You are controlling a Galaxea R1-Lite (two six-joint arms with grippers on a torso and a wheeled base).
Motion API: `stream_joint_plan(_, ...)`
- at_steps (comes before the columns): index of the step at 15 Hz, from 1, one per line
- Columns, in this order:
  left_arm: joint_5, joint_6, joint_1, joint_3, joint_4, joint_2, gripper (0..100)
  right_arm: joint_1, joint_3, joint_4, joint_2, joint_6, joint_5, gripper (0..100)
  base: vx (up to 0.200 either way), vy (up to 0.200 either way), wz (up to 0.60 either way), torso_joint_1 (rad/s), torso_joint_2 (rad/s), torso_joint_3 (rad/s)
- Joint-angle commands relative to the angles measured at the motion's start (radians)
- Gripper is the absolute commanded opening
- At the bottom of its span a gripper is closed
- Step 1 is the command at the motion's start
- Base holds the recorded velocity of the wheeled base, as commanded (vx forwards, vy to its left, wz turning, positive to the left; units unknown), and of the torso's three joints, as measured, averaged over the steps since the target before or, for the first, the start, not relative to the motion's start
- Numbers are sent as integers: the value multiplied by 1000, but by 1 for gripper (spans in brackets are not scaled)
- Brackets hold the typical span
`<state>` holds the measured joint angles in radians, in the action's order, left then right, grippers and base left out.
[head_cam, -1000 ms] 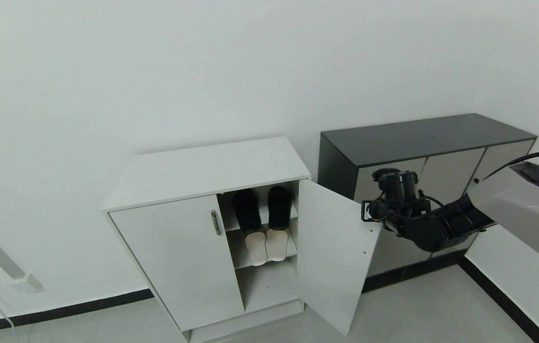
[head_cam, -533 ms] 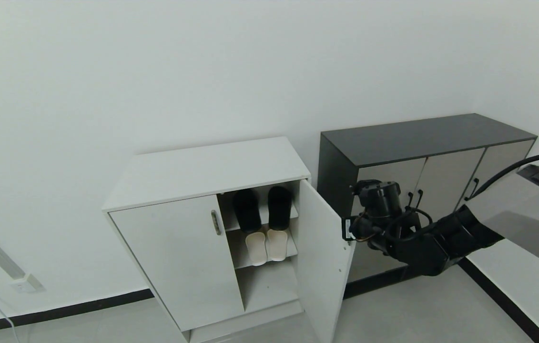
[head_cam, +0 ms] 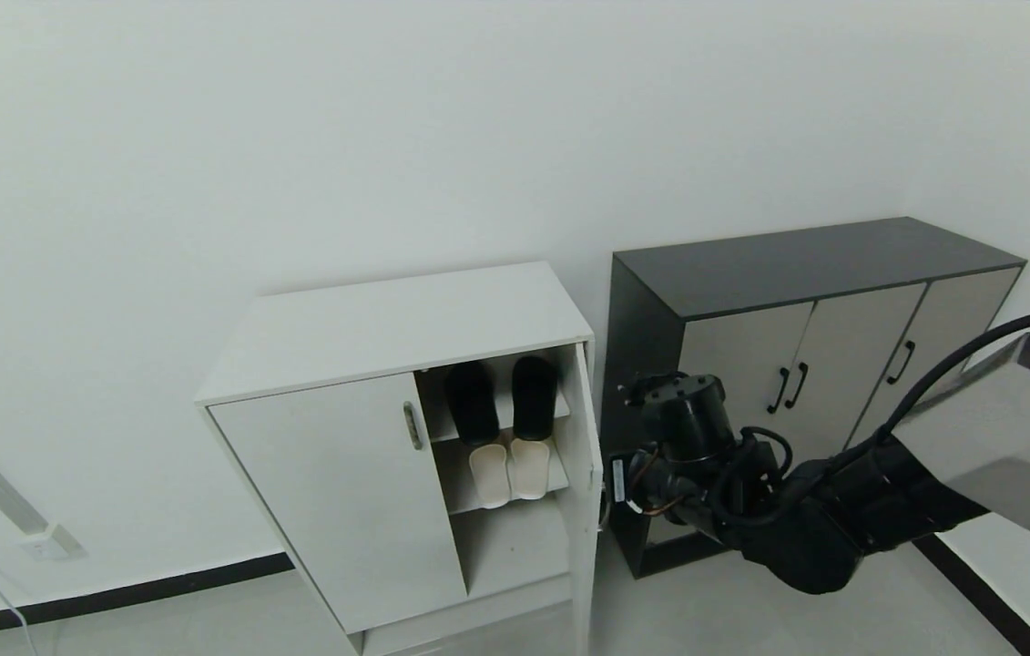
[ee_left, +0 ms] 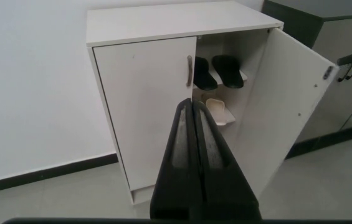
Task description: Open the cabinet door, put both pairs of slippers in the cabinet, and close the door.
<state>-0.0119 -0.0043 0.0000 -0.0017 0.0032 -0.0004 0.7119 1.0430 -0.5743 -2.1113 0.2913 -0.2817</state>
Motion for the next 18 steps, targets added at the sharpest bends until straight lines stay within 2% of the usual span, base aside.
stream_joint_plan(1, 0, 0, 0, 0, 0, 0, 0, 27, -37, -4, 47, -1, 22, 0, 0, 0, 0, 0, 0, 0)
stream_joint_plan(4, 1, 0, 0, 0, 0, 0, 0, 63, -66, -6, 89, 0, 62, 0, 0, 0, 0, 0, 0, 0)
stream_joint_plan(7, 3, 1, 0, 0, 0, 0, 0, 77, -92, -64, 100, -7, 113, 0, 0, 0, 0, 0, 0, 0)
stream_joint_plan(17, 3, 1, 0, 0, 0, 0, 0, 46, -104, -72, 142, -23, 107, 0, 0, 0, 0, 0, 0, 0)
stream_joint_plan(18, 3, 1, 0, 0, 0, 0, 0, 44, -112, -73, 143, -38, 107, 0, 0, 0, 600, -2, 2, 2)
